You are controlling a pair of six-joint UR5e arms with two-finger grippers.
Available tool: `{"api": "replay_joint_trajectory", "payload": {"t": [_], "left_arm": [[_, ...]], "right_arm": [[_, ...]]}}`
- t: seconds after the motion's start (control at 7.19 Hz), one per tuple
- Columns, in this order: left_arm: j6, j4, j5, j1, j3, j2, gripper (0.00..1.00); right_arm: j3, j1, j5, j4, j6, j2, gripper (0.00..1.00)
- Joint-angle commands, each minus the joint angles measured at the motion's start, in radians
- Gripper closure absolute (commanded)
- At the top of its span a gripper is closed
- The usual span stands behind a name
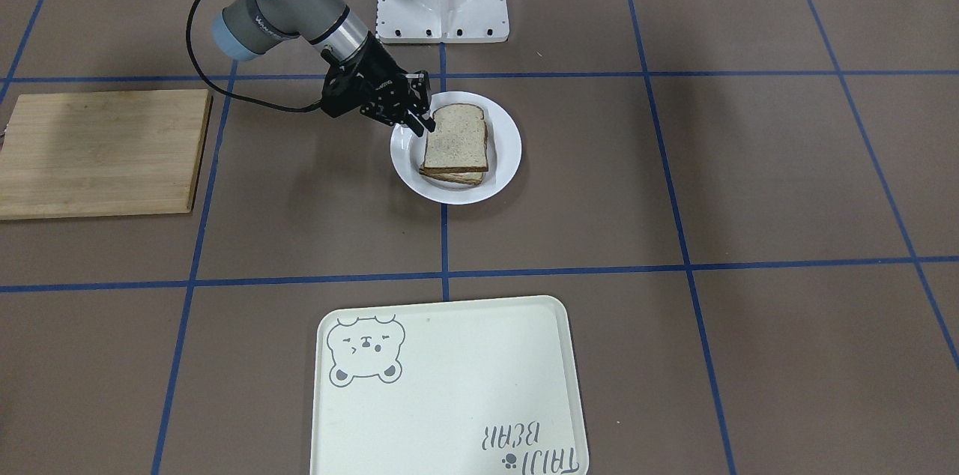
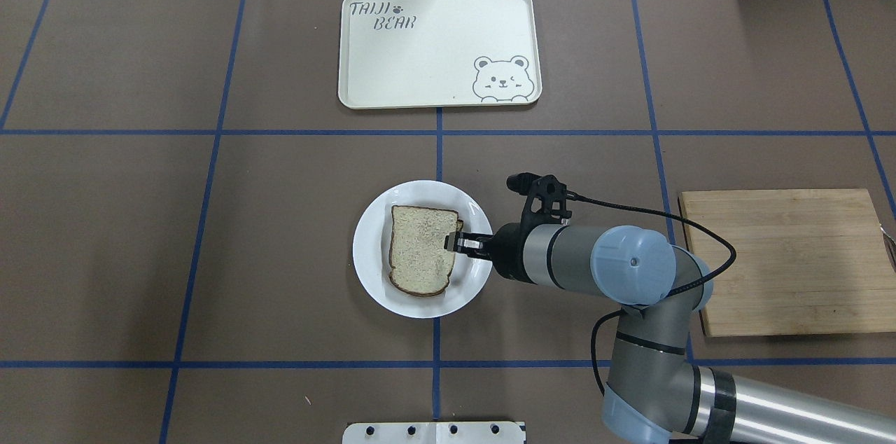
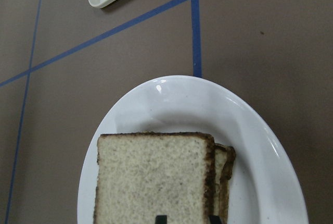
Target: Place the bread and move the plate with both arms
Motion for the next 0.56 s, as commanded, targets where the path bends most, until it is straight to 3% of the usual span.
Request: {"api": "replay_joint_trajectory", "payload": {"t": [0.0,0.14,0.42], "left_arm": [[-0.004,-0.001,-0.027,-0.001,-0.007,0.000,0.01],[-0.001,-0.003,-0.037,0.000,-0.006,-0.001,0.01],[-0.009,-0.038,-0.038,0.000,-0.007,-0.006,0.01]], "right_arm": [[0.070,0.087,0.058,-0.085,-0.034,0.005,0.00],[0.106,0.179,0.166,-0.207,-0.076,0.004,0.00],[0.108,0.340,0.307,-0.325,-0.179,-0.005,0.00]]}}
